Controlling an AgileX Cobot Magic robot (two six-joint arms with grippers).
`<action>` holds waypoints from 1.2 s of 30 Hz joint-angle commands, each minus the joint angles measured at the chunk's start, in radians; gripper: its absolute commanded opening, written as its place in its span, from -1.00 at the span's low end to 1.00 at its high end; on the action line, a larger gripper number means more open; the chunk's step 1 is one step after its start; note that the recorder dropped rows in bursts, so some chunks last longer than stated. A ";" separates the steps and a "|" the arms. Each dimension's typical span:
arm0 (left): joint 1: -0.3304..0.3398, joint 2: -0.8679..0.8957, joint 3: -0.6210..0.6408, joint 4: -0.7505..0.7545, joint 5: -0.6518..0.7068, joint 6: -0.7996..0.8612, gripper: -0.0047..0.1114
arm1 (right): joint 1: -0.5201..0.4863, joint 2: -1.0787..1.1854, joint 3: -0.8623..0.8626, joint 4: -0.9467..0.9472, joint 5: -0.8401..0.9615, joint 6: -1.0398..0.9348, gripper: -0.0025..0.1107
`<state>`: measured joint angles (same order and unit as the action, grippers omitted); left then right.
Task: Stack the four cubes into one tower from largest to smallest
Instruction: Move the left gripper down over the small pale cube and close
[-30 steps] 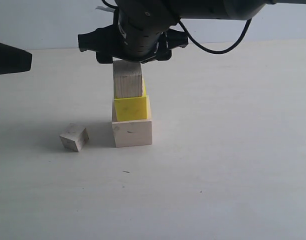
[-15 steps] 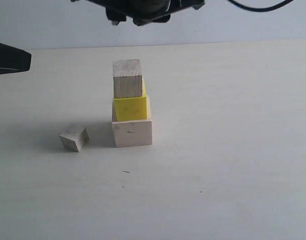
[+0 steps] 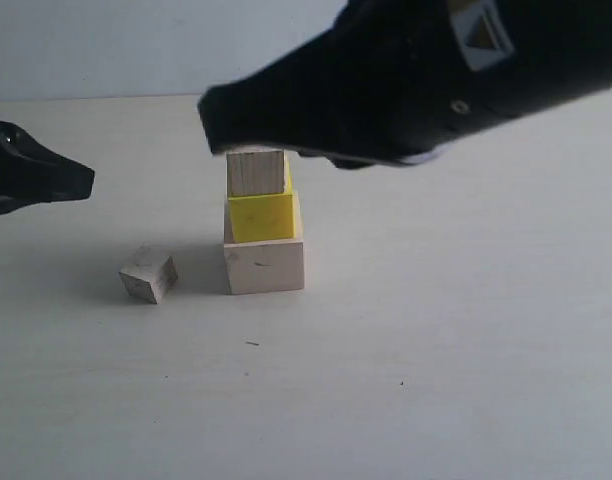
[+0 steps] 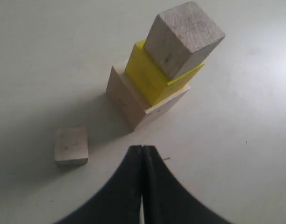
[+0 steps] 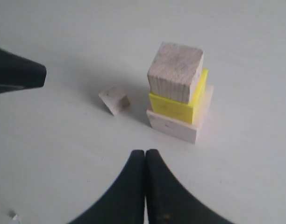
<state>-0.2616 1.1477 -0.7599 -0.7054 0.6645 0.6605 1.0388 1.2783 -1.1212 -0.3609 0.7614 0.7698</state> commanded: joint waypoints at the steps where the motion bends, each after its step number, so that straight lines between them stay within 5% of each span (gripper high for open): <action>1: -0.006 0.090 0.005 0.016 -0.018 -0.011 -0.92 | 0.014 -0.118 0.087 -0.004 0.030 0.027 -0.96; 6: -0.006 0.216 -0.016 0.034 -0.040 -0.009 -0.81 | 0.014 -0.230 0.108 -0.021 0.090 0.029 -0.96; 15: -0.006 0.392 -0.120 0.105 -0.043 -0.007 -0.02 | 0.014 -0.330 0.108 -0.046 0.148 0.029 -0.96; 31: -0.006 0.576 -0.151 0.155 -0.129 -0.007 0.00 | 0.014 -0.348 0.108 -0.050 0.186 -0.008 -0.96; 36: -0.006 0.593 -0.151 0.150 -0.145 -0.007 0.20 | 0.014 -0.348 0.108 -0.064 0.186 -0.008 -0.96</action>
<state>-0.2616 1.7325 -0.9044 -0.5564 0.5393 0.6573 1.0498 0.9331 -1.0171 -0.3980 0.9480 0.7712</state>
